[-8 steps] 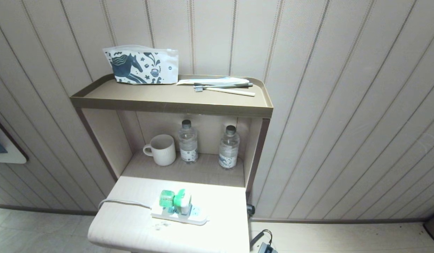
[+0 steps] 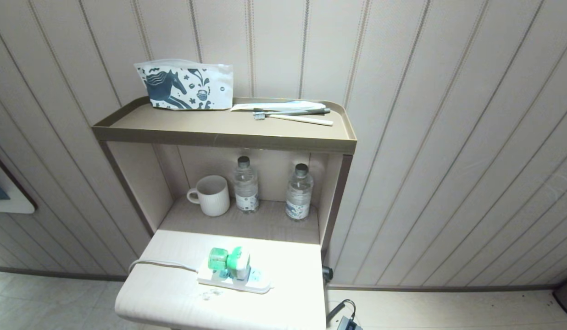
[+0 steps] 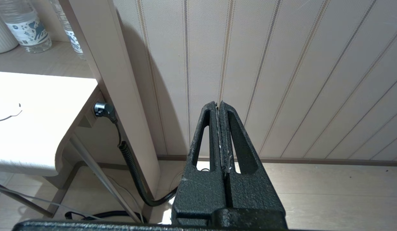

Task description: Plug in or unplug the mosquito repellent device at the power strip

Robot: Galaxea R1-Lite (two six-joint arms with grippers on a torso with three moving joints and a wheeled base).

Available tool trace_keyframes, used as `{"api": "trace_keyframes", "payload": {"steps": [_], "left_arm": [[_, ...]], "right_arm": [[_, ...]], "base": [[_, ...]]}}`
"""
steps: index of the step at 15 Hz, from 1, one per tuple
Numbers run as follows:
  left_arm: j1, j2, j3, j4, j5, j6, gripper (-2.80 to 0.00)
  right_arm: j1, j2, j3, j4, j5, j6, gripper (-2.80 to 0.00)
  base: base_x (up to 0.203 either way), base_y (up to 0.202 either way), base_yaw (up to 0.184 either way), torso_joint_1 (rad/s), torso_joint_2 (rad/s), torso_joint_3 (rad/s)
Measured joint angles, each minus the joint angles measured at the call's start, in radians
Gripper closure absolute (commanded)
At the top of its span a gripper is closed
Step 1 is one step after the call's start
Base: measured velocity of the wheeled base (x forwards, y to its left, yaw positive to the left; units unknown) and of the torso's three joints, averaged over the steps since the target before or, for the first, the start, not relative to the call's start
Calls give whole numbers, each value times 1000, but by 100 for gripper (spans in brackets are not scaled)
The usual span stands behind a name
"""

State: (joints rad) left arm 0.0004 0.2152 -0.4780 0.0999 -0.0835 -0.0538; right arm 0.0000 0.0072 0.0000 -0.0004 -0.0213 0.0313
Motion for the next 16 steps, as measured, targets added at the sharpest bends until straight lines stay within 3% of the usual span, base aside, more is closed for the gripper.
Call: {"api": "trace_keyframes", "payload": {"steps": [3, 6, 8, 10, 14, 16], "left_arm": [[0, 266, -310, 113, -161, -26, 0], [-36, 535, -585, 340, -376, 39, 0], [-115, 702, -709, 563, -469, 185, 0], [-177, 844, -767, 732, -505, 404, 0], [-222, 1047, -801, 794, -503, 792, 0], [-242, 1110, -815, 797, -490, 902, 0]], "right_arm": [[0, 0, 0, 0, -1, -1, 0], [0, 0, 0, 2, 0, -1, 0], [0, 0, 0, 2, 0, -1, 0], [0, 0, 0, 2, 0, -1, 0], [0, 0, 0, 2, 0, -1, 0], [0, 0, 0, 2, 0, -1, 0]], "base": [[0, 0, 0, 0, 0, 0], [0, 0, 0, 0, 0, 0], [0, 0, 0, 0, 0, 0], [0, 0, 0, 0, 0, 0], [0, 0, 0, 0, 0, 0], [0, 0, 0, 0, 0, 0]]}}
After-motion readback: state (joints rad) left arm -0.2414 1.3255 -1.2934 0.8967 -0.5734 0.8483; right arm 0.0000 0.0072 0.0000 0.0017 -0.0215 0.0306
